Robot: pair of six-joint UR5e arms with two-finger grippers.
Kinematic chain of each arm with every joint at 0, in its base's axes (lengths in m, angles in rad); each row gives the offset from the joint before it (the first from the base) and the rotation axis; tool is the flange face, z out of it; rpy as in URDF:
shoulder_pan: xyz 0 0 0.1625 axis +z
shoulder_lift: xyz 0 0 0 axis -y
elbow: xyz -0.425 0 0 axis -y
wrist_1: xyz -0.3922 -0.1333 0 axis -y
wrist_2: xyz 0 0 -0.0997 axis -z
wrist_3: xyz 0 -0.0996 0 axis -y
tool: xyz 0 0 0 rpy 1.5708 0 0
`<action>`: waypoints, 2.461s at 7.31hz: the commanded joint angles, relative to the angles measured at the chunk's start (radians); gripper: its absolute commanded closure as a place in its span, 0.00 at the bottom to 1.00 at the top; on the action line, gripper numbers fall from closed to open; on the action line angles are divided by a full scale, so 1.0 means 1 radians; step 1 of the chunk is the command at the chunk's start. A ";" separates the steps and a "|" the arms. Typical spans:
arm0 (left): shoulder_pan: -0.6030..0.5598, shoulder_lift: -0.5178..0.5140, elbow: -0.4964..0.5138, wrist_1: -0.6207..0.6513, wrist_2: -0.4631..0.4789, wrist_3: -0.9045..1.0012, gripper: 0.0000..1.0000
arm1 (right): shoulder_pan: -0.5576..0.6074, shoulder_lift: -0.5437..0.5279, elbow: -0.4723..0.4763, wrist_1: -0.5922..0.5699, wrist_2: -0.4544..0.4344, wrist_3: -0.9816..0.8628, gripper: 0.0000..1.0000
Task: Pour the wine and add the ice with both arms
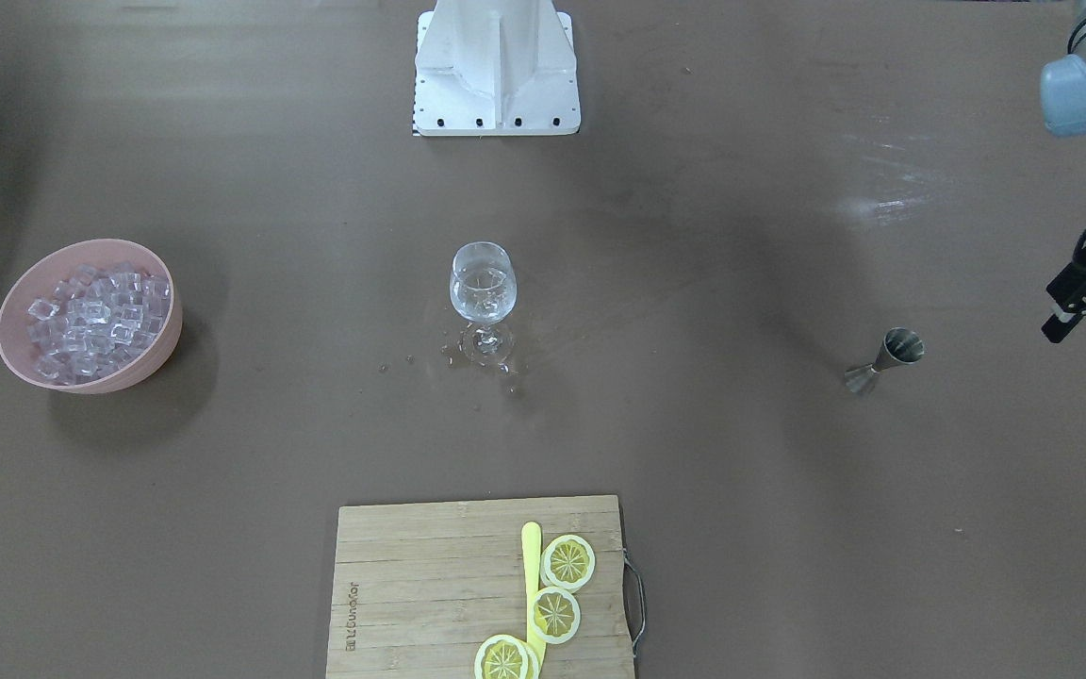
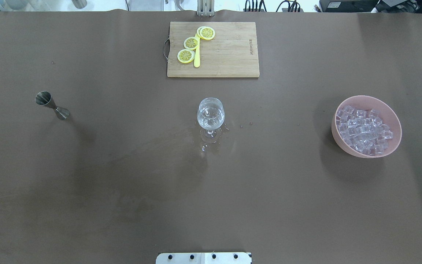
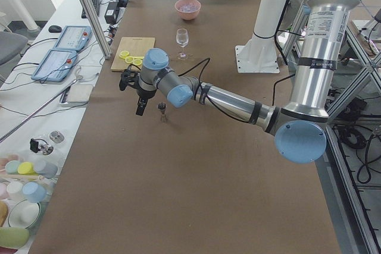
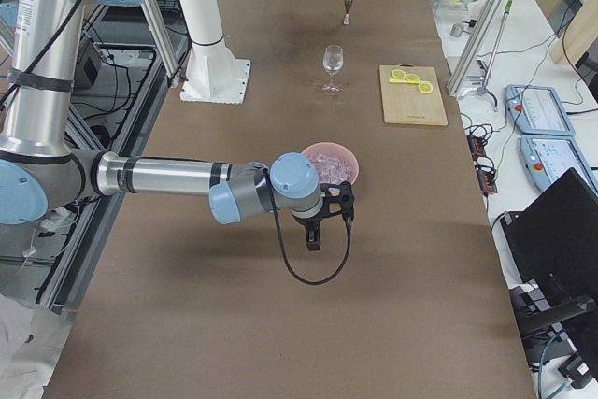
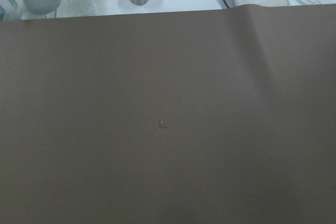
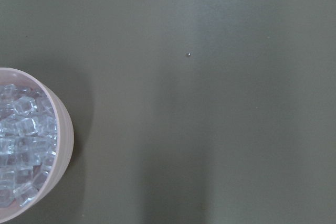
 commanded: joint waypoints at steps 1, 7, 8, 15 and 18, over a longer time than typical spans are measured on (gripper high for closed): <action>-0.036 0.017 -0.016 0.078 -0.089 0.004 0.03 | -0.184 0.121 0.024 -0.008 -0.060 0.186 0.02; -0.031 0.077 -0.071 0.080 -0.105 -0.008 0.03 | -0.482 0.239 0.030 -0.007 -0.161 0.483 0.06; -0.034 0.078 -0.077 0.077 -0.105 -0.008 0.03 | -0.505 0.242 0.021 -0.007 -0.195 0.482 0.07; -0.036 0.081 -0.075 0.072 -0.105 -0.004 0.03 | -0.533 0.225 0.004 -0.007 -0.214 0.482 0.38; -0.036 0.080 -0.066 0.071 -0.097 -0.002 0.03 | -0.533 0.226 0.001 -0.007 -0.220 0.477 0.79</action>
